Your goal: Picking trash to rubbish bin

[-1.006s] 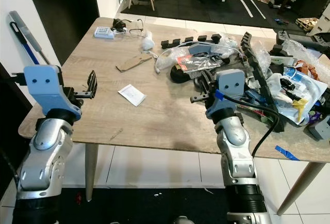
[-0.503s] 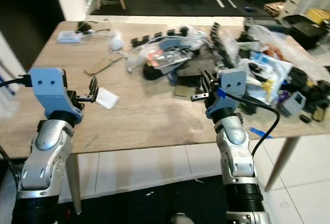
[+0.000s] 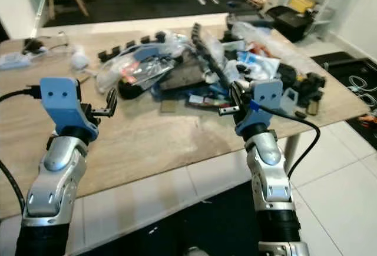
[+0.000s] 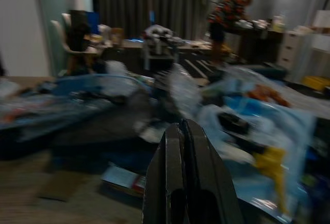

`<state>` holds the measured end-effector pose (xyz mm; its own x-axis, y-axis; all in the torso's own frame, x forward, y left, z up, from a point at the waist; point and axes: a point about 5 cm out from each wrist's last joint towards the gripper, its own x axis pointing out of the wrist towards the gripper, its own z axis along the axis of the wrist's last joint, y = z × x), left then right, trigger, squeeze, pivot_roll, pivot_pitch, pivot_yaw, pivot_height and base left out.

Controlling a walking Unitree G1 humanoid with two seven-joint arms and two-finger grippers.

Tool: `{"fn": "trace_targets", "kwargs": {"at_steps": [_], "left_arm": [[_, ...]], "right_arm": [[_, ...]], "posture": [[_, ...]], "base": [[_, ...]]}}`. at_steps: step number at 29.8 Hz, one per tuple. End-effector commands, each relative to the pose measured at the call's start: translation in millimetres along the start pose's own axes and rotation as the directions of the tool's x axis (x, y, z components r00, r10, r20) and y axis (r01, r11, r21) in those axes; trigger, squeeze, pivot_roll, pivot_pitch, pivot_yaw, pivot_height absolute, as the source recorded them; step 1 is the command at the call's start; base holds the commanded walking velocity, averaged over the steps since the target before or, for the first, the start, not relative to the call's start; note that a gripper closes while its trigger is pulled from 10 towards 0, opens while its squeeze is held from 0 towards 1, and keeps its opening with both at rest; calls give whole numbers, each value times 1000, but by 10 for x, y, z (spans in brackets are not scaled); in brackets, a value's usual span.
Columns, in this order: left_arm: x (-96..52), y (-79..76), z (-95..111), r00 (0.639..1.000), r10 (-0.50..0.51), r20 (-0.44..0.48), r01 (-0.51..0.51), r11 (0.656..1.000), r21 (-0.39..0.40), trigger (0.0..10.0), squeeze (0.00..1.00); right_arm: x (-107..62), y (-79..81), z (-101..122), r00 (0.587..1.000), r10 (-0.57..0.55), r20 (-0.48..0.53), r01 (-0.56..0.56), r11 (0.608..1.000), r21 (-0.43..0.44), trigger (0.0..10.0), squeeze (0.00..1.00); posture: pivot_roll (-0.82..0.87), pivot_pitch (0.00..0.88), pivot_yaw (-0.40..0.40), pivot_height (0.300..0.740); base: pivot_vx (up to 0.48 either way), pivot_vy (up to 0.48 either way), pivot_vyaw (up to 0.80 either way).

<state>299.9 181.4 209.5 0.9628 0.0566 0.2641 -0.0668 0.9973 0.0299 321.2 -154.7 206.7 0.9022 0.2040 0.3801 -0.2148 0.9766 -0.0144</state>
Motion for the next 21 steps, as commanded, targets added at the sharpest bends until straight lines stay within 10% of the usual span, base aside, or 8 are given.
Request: {"fn": "trace_targets", "kwargs": {"at_steps": [1,21], "left_arm": [[-6,8,4,1000,-3,-4,3,1000,2,10000,0],[-16,72,-7,1000,-11,1,11,1000,9,10000,0]], "right_arm": [[-22,-26,-35,1000,-10,-17,10,1000,10,10000,0],[-75,-41,-112,999,-22,-46,23,999,25,10000,0]], "posture": [[6,134,-56,740],[7,138,-53,740]], "base": [[0,0,-500],[0,0,-499]]}}
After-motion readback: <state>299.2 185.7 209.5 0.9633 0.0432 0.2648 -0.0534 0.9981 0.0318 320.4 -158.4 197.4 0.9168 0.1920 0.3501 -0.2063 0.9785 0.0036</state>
